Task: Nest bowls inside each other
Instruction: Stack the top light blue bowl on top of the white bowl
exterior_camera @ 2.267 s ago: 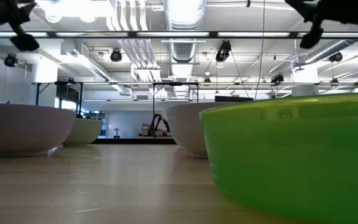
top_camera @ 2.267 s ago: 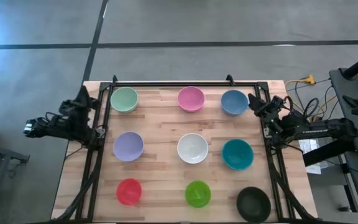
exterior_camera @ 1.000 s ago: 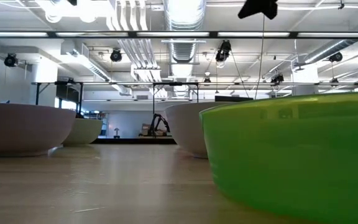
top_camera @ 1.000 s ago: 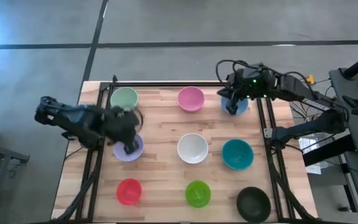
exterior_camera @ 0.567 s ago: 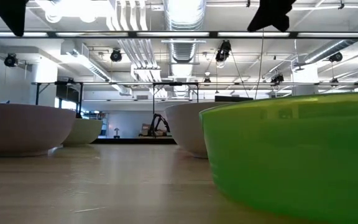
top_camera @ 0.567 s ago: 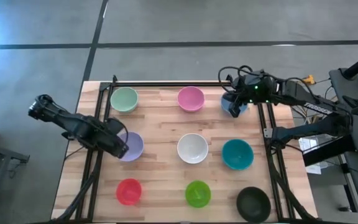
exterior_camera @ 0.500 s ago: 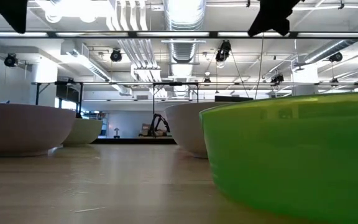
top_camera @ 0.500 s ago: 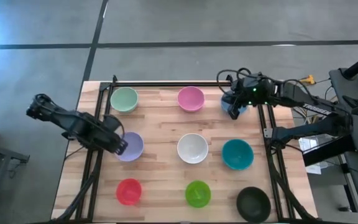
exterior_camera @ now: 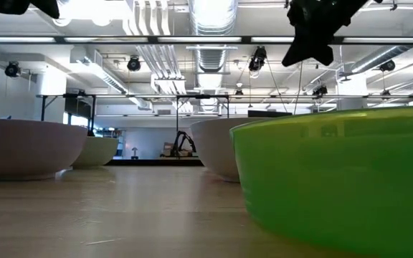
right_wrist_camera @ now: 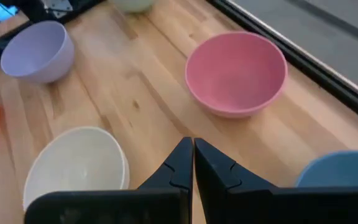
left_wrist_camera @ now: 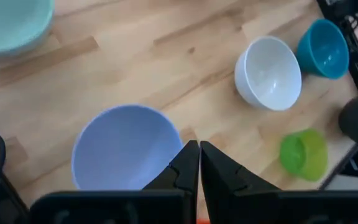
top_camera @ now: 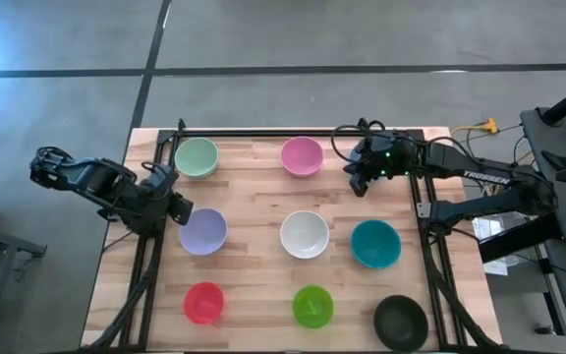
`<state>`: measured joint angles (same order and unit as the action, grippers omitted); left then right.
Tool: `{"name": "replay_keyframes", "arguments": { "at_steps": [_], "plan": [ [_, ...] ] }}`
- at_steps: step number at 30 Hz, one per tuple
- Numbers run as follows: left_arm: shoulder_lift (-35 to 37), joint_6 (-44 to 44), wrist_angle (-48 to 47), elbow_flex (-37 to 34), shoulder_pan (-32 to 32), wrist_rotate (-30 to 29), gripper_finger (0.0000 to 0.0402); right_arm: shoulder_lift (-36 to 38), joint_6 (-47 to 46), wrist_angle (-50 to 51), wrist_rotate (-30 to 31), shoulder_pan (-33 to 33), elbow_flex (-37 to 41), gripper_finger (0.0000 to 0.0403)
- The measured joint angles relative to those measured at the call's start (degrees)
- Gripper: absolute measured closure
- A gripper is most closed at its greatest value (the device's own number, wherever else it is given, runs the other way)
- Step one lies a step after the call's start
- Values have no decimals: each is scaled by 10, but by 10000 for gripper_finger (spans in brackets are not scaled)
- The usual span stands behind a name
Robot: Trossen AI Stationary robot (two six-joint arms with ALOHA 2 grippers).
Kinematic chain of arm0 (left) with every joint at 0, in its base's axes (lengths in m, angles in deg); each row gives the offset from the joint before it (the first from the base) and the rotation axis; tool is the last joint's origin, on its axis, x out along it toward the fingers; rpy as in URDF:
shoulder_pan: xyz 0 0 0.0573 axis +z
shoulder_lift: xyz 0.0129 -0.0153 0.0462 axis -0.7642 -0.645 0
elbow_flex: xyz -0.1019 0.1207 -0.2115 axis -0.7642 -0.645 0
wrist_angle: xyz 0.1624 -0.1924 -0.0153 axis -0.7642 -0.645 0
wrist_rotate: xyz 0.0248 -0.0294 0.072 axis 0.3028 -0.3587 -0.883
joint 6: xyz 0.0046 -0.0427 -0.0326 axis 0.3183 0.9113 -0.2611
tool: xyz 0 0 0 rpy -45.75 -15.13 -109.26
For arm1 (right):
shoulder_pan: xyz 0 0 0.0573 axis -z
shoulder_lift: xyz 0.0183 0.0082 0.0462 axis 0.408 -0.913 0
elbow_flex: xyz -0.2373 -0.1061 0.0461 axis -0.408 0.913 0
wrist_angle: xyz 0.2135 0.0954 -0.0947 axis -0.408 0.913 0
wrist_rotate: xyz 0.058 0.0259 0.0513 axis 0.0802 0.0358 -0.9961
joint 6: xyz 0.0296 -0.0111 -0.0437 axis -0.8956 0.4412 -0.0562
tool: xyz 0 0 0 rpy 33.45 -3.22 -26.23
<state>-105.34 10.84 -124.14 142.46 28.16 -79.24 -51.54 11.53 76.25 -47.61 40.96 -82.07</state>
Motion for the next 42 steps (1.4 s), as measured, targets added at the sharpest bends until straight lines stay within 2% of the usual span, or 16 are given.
{"name": "replay_keyframes", "arguments": {
  "at_steps": [6, 14, 20, 28, 34, 39, 42],
  "plan": [
    [-2, -17, 7, 1, 20, -6, 402, 1, -20, 0, 9, 14, -16, 394],
    [-6, -18, 29, 0, 30, -14, 402, 1, -15, 34, -4, 83, -16, 379],
    [-25, -82, 51, 0, 31, -40, 402, 1, 4, 30, -42, 140, -16, 311],
    [-65, -240, 135, 2, 34, -59, 402, -4, 31, 67, -62, 215, -17, 212],
    [-96, -312, 187, 2, 45, -58, 402, -75, 53, 192, -62, 279, -62, 191],
    [-115, -345, 187, 0, 55, -57, 402, -159, 87, 255, -65, 289, -116, 192],
    [-123, -346, 186, 0, 60, -50, 402, -196, 91, 261, -109, 283, -138, 192]
  ]
}}
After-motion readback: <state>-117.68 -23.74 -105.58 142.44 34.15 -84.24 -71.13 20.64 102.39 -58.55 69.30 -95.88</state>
